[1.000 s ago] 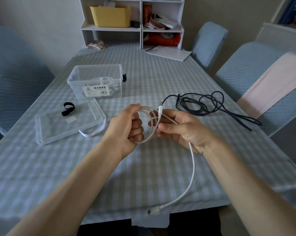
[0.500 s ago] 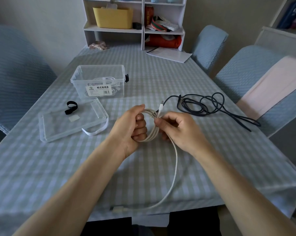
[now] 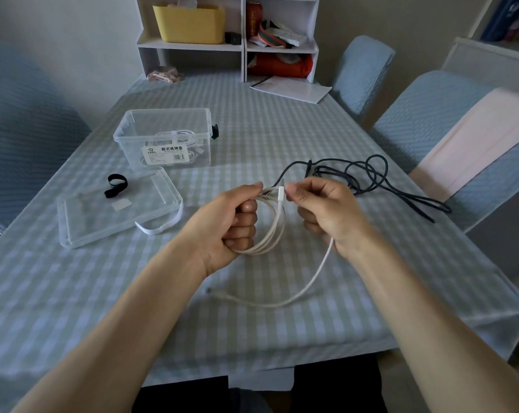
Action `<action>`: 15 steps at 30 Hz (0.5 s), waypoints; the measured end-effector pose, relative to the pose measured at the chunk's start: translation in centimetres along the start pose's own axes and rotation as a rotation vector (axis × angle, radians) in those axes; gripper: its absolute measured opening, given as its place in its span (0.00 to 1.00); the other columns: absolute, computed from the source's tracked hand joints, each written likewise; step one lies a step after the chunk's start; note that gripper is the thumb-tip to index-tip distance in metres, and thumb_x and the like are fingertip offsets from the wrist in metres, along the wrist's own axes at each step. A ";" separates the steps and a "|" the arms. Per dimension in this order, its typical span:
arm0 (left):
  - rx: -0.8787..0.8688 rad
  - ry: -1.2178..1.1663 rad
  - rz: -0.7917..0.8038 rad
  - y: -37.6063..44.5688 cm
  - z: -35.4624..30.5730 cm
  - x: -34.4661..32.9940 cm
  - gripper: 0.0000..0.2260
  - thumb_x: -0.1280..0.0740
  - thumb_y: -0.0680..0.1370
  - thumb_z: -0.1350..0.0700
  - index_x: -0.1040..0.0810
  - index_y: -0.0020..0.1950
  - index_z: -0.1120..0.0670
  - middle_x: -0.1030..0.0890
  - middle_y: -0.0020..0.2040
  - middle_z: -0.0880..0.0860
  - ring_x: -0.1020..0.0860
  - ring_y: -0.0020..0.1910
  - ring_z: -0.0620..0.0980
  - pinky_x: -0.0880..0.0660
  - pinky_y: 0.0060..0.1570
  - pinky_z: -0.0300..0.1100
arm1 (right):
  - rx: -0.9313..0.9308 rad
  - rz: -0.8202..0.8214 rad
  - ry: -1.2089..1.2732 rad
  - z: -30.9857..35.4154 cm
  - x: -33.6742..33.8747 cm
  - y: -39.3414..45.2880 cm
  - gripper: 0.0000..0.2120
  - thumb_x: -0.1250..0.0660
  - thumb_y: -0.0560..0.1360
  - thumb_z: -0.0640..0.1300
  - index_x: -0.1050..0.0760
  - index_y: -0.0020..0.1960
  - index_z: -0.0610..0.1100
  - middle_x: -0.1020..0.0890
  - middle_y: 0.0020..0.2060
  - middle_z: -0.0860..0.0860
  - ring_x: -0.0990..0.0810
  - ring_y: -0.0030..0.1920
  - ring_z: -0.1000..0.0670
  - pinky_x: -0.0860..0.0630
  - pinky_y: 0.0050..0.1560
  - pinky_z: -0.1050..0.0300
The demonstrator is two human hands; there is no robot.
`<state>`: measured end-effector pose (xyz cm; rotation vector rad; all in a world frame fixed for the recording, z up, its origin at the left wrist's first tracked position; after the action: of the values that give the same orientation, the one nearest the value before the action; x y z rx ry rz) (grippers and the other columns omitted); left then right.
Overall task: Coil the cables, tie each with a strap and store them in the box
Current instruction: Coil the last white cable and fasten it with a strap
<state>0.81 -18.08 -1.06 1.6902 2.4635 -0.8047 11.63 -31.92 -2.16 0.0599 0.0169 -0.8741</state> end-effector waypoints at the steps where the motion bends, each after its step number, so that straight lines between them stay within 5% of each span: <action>1: 0.005 0.008 0.009 0.0 0.0 -0.1 0.20 0.35 0.80 0.49 0.35 0.30 0.51 0.43 0.24 0.46 0.46 0.20 0.42 0.48 0.17 0.34 | -0.007 -0.023 0.045 0.0 0.2 0.1 0.09 0.26 0.65 0.51 0.20 0.34 0.46 0.37 0.24 0.52 0.42 0.22 0.56 0.45 0.22 0.64; 9: 0.057 0.083 0.031 0.2 0.3 -0.3 0.19 0.34 0.80 0.48 0.33 0.31 0.51 0.42 0.24 0.46 0.46 0.20 0.43 0.46 0.17 0.34 | -0.012 -0.177 0.080 -0.3 0.6 0.5 0.11 0.28 0.75 0.43 0.24 0.37 0.41 0.39 0.25 0.51 0.43 0.23 0.55 0.44 0.21 0.64; 15: 0.045 0.046 0.008 0.3 0.3 -0.2 0.19 0.35 0.80 0.48 0.34 0.32 0.51 0.43 0.24 0.46 0.46 0.19 0.42 0.48 0.17 0.34 | 0.078 -0.232 -0.134 -0.4 0.4 0.3 0.11 0.28 0.76 0.46 0.22 0.36 0.45 0.37 0.22 0.55 0.41 0.24 0.54 0.42 0.24 0.62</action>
<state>1.11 -18.30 -1.32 1.7520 2.4844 -0.8367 12.11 -32.01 -2.56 0.0730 -0.1375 -1.1092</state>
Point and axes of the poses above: each hand's wrist, its own y-axis towards the middle knuckle, its own x-axis out of the back of the hand, z = x × y, the point moved 1 cm from there along y, towards the middle knuckle
